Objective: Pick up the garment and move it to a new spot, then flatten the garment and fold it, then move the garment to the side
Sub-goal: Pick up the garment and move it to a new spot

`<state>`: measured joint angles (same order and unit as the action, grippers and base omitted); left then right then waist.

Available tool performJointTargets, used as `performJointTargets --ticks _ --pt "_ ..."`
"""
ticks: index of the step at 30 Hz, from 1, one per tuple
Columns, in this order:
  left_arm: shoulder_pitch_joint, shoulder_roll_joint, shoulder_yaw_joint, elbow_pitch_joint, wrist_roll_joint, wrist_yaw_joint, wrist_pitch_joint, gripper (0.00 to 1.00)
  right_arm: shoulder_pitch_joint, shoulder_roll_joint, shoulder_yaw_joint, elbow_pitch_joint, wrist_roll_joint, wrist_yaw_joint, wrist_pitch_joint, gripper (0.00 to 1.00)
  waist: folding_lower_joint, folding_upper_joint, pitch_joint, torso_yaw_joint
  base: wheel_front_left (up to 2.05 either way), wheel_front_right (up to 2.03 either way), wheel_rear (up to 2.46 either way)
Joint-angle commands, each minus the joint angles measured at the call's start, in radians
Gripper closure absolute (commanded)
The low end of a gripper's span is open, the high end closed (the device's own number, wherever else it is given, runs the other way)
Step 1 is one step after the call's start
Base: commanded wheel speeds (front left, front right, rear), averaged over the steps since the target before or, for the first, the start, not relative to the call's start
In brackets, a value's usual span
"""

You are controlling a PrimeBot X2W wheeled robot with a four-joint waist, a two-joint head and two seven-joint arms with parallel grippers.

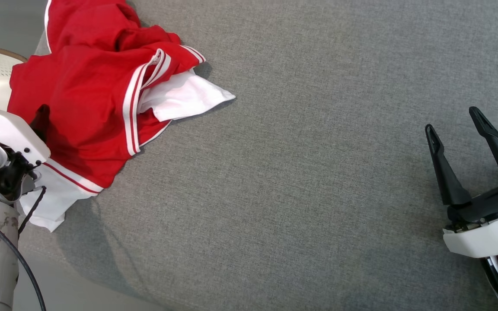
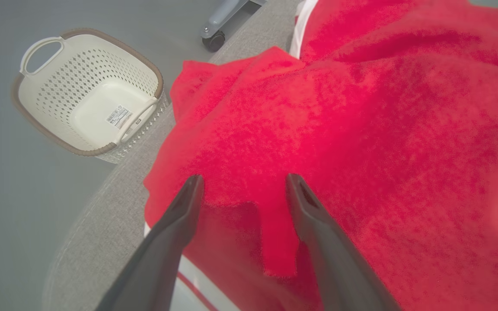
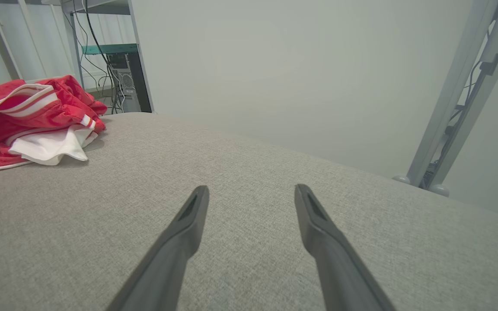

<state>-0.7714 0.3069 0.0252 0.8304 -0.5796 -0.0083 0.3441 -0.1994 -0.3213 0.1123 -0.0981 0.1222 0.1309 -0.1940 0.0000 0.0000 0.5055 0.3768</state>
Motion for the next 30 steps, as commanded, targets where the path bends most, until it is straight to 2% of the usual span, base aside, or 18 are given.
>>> performJointTargets --ticks 1,7,17,18,19,20,21,25,30 --pt "-0.024 0.004 -0.007 0.014 0.008 0.008 0.011 0.0 -0.005 -0.009 0.004 -0.011 0.004 0.0 0.004 0.0 0.0 0.0 0.008 -0.004 0.0 0.0 0.0" --pt "-0.061 0.017 -0.004 0.088 0.001 0.036 0.036 0.0 -0.006 -0.019 0.009 -0.015 -0.005 0.0 0.003 0.0 0.0 0.0 0.031 -0.019 0.0 0.0 0.0" --pt "-0.081 0.005 -0.002 0.212 -0.022 0.02 0.046 0.0 -0.005 -0.02 0.001 -0.002 -0.017 0.0 -0.006 0.0 0.0 0.0 0.05 -0.039 0.0 0.0 0.0" --pt "-0.083 0.002 -0.001 0.223 -0.026 0.02 0.048 0.07 -0.004 -0.02 -0.001 0.0 -0.016 0.0 -0.008 0.0 0.0 0.0 0.05 -0.039 0.0 0.0 0.0" --pt "-0.084 0.0 -0.001 0.234 -0.03 0.019 0.048 0.52 -0.004 -0.02 -0.003 0.003 -0.016 0.0 -0.01 0.0 0.0 0.0 0.049 -0.039 0.0 0.0 0.0" --pt "-0.086 0.0 0.001 0.243 -0.034 0.021 0.048 0.86 -0.004 -0.019 -0.004 0.005 -0.016 0.0 -0.01 0.0 0.0 0.0 0.048 -0.039 0.0 0.0 0.0" --pt "-0.089 0.003 0.002 0.253 -0.036 0.022 0.046 1.0 -0.003 -0.018 -0.005 0.008 -0.017 0.0 -0.012 0.0 0.0 0.0 0.045 -0.038 0.0 0.0 0.0" --pt "-0.097 0.026 0.008 0.276 -0.03 0.04 0.012 1.0 -0.006 -0.011 -0.01 0.018 -0.019 0.0 -0.015 0.0 0.0 0.0 0.032 -0.035 0.0 0.0 0.0" --pt "-0.111 0.038 0.012 0.27 -0.031 0.028 -0.052 1.0 -0.009 0.001 -0.012 0.038 -0.013 0.0 -0.024 0.0 0.0 0.0 0.003 -0.029 0.0 0.0 0.0"
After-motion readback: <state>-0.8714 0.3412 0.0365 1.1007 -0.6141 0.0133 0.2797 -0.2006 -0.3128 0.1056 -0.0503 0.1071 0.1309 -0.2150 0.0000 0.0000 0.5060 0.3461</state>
